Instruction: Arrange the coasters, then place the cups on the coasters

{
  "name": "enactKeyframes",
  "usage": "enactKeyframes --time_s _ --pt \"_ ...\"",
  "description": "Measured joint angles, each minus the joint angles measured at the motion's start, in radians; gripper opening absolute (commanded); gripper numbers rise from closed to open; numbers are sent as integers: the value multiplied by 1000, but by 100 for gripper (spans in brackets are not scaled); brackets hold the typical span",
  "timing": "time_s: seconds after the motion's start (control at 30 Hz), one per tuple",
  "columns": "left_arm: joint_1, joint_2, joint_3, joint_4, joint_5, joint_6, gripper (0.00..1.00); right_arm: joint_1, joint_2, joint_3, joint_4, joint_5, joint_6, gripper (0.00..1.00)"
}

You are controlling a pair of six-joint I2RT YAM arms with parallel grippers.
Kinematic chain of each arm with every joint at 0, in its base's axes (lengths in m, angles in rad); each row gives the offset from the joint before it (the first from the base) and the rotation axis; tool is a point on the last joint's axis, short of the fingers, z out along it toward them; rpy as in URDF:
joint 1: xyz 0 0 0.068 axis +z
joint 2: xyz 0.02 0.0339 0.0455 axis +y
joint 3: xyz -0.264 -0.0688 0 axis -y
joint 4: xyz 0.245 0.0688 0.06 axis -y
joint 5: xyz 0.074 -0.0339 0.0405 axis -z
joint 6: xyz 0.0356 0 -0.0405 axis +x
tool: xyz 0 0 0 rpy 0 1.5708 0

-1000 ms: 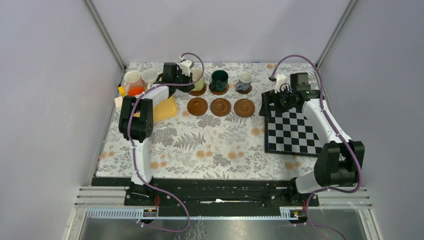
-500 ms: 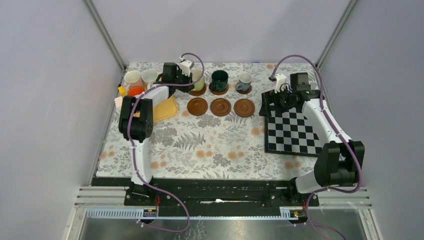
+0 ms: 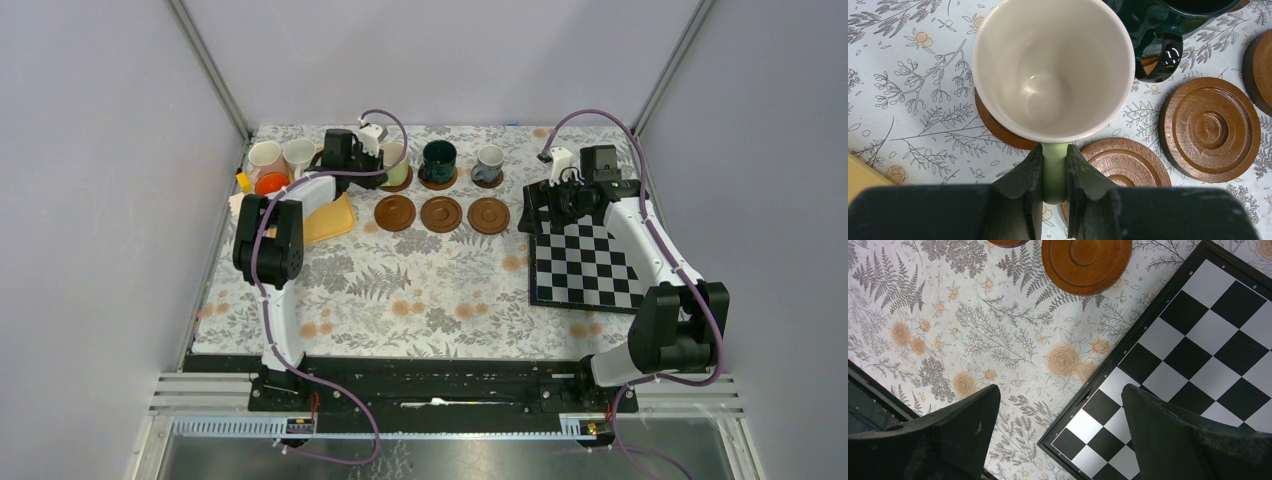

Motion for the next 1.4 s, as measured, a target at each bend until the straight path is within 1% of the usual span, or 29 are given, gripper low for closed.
enactKeyframes --time_s 0.07,0.17,0.23,0.47,0.53,0.63,0.7,0.8,0.87,1.13,1.4 --pt "0 -2 -3 -1 0 0 0 0 0 0 0 0 0 98" --pt "3 -3 -4 0 0 0 16 0 0 0 0 0 0 98" --pt "4 -3 -4 -1 -1 0 22 0 0 0 0 0 0 98" --pt "6 -3 -4 9 -6 0 24 0 0 0 0 0 0 98" --pt "6 -3 -3 10 -9 0 26 0 0 0 0 0 0 98" --pt "6 -3 -2 10 -12 -1 34 0 0 0 0 0 0 98" --pt "7 -3 2 9 -12 -2 41 0 0 0 0 0 0 98" --pt "7 -3 10 10 -15 -2 48 0 0 0 0 0 0 98" --pt "8 -3 10 12 -17 -3 51 0 0 0 0 0 0 98" --pt "8 -3 10 17 -19 -4 50 0 0 0 0 0 0 98" --pt "8 -3 10 21 -20 -3 41 0 0 0 0 0 0 98"
